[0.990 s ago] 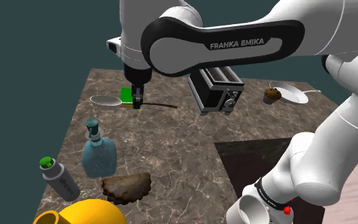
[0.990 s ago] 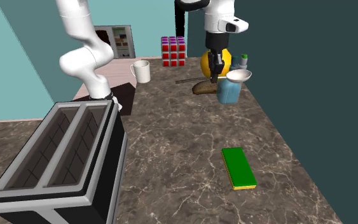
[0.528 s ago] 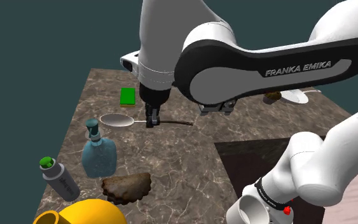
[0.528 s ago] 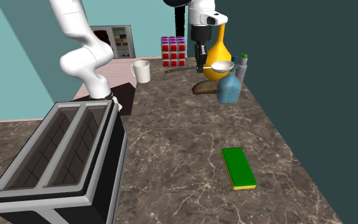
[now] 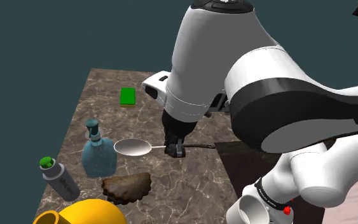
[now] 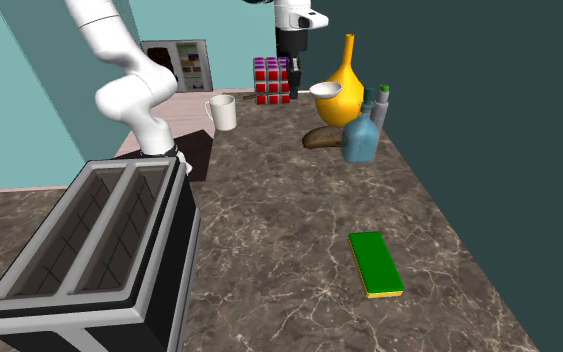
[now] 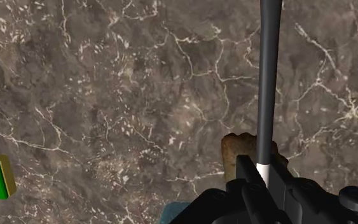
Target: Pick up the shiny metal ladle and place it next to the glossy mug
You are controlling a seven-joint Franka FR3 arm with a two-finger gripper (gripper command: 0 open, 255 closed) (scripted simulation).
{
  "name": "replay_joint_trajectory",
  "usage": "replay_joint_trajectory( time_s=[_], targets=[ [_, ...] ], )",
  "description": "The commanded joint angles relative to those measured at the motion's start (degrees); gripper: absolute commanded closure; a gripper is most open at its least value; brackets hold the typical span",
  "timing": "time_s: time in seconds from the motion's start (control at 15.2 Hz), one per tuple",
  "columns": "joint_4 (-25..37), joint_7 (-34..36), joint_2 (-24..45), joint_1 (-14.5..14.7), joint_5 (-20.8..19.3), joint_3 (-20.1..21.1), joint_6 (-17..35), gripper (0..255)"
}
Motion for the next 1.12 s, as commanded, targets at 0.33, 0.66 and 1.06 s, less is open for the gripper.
replay_joint_trajectory(
  time_s=[0.33, 0.66, 1.06],
  targets=[
    [-5.97, 6.3, -8.98, 5.11, 4.97, 4.26, -2.68, 255],
    [-8.28, 11.37, -14.08, 8.98, 8.66, 7.77, -5.12, 255],
    [-11.46, 13.64, -15.28, 10.61, 10.52, 10.04, -2.96, 255]
  ],
)
